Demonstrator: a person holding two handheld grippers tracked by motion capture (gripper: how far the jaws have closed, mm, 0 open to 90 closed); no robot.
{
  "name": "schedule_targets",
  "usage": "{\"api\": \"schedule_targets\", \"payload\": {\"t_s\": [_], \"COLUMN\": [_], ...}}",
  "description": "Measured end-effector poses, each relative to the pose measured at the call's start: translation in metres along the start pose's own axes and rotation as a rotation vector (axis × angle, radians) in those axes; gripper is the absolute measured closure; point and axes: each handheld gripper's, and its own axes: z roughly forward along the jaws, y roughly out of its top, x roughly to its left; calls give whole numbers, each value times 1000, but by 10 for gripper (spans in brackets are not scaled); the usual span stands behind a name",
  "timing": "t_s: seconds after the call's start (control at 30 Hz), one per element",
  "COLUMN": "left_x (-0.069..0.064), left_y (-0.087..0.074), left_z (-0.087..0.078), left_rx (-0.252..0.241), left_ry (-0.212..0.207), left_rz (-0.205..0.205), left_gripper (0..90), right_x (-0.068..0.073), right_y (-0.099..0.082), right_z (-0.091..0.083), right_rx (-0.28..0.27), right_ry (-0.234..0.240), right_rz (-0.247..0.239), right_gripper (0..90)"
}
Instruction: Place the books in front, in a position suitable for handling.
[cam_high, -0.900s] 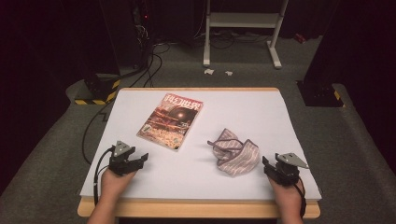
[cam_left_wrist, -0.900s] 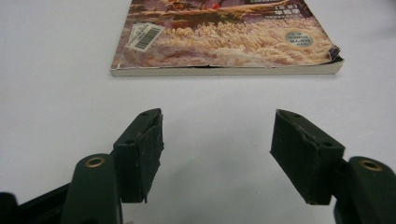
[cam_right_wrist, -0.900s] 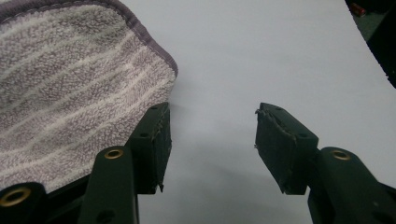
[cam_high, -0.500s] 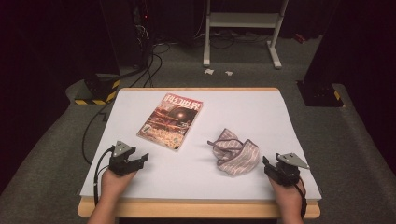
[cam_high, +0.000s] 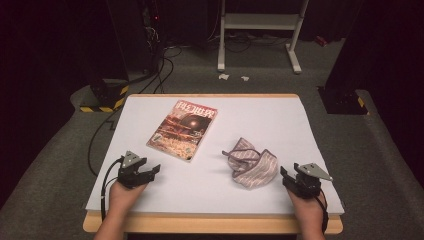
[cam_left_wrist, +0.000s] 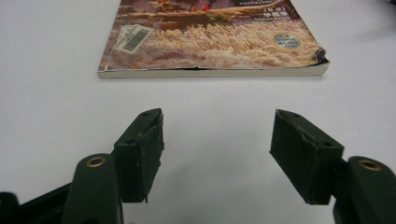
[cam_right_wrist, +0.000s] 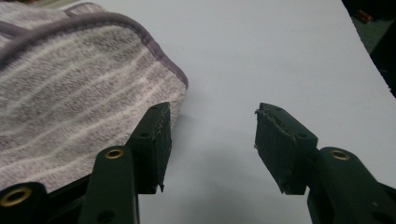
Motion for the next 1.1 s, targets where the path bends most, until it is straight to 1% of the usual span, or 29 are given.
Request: {"api": "schedule_targets", "payload": {"t_s": [0.1, 0.3, 0.4, 0.47, 0.57, 0.63, 0.7, 0.77, 0.8, 0.9, 0.97, 1.0, 1.1], "left_x": [-1, -2, -3, -4, -5, -6, -6, -6, -6, -5, -5, -5, -5], "left_y": [0, 0, 0, 0, 0, 0, 0, 0, 0, 0, 0, 0, 0], "left_z": [1, 0, 0, 0, 1, 0, -1, -1, -1, -2, -1, -1, 0], "left_rx": [4, -2, -6, -4, -1, -6, -16, -20, -28, -42, -44, -48, -46], "left_ry": [-4, -15, -23, -25, -24, -26, -27, -30, -31, -31, -30, -30, -35], "left_rz": [4, 1, 13, 13, 23, 29, 31, 28, 27, 27, 27, 30, 36], "left_gripper": [347, 347, 350, 343, 338, 331, 325, 320, 319, 308, 305, 301, 299], "right_x": [4, 16, 23, 27, 31, 36, 39, 40, 43, 46, 49, 51, 56], "right_y": [4, 12, 15, 18, 20, 23, 26, 27, 30, 35, 39, 40, 46], "right_z": [-3, -7, -7, -7, -6, -5, -4, -3, -1, 5, 10, 12, 19], "right_rx": [-16, -42, -42, -39, -39, -39, -32, -28, -29, -9, 18, 26, 34], "right_ry": [26, 97, 124, 140, 150, 167, 180, 185, 202, 224, 236, 238, 250], "right_rz": [-5, -19, -32, -42, -45, -56, -68, -69, -68, -60, -54, -59, -46], "right_gripper": [433, 373, 335, 314, 292, 276, 266, 262, 253, 239, 221, 216, 195]}}
